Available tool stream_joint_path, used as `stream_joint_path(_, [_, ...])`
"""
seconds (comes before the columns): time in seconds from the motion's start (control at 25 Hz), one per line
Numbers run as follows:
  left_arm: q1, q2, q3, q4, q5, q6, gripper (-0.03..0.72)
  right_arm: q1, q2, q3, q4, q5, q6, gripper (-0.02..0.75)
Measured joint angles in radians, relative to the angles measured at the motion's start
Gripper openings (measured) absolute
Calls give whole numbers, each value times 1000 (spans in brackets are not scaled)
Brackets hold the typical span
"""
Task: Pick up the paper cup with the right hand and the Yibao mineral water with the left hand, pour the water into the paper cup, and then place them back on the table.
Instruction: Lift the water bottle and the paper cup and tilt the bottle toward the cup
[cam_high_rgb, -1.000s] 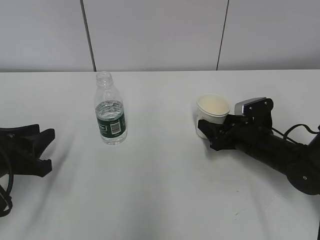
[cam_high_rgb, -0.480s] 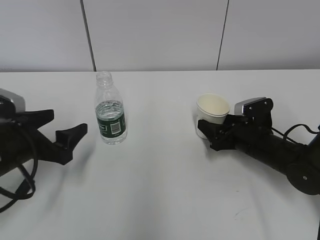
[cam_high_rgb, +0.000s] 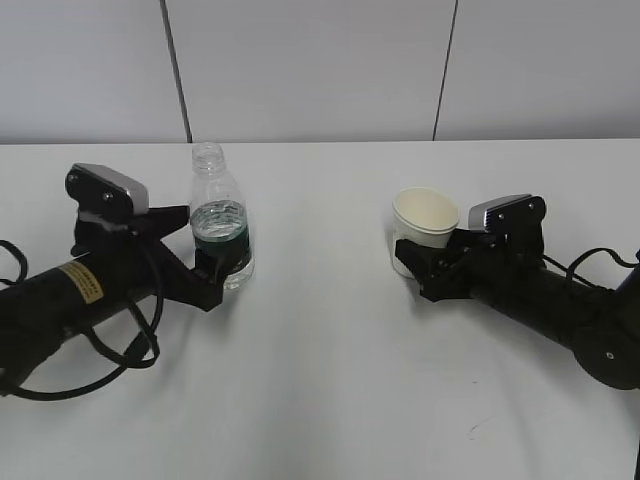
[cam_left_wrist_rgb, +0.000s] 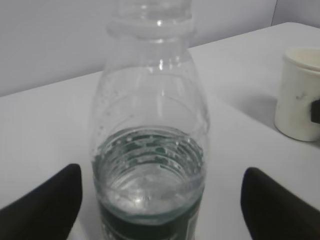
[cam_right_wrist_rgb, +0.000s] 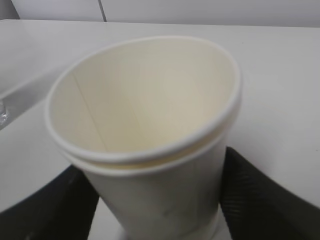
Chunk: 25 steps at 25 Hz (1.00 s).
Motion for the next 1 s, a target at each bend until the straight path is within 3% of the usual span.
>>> stream_joint_path(0.32, [-7,98,-119,-34,-1,0,585,0,0,0,-4,0,0,550])
stream_joint_path(0.68, [-9,99,-126,-30,0,0,394,0,0,0,-8,0,0,550])
stream_joint_path(1.0, [-9,88,-127,4,30,-1,375,0,0,-9,-152,0,14,549])
